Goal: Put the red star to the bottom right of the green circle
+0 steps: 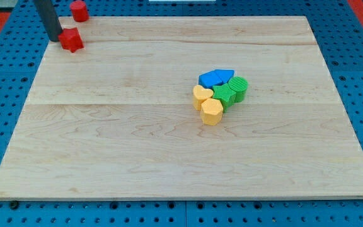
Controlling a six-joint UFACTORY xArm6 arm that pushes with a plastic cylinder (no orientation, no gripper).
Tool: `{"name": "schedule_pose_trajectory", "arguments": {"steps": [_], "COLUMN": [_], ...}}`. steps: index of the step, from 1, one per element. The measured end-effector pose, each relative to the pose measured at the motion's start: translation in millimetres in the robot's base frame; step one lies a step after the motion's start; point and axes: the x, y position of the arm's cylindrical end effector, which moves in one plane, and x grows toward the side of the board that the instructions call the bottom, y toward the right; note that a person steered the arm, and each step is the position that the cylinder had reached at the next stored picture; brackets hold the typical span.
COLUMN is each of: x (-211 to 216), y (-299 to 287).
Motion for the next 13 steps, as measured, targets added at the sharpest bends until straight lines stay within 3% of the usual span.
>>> {"name": "schedule_pose_trajectory", "arguments": {"steps": [1, 4, 10, 13], "x": [18.7, -37.4, -60.4, -21.9], "y": [29.3, 132.8, 393.0, 420.3]}}
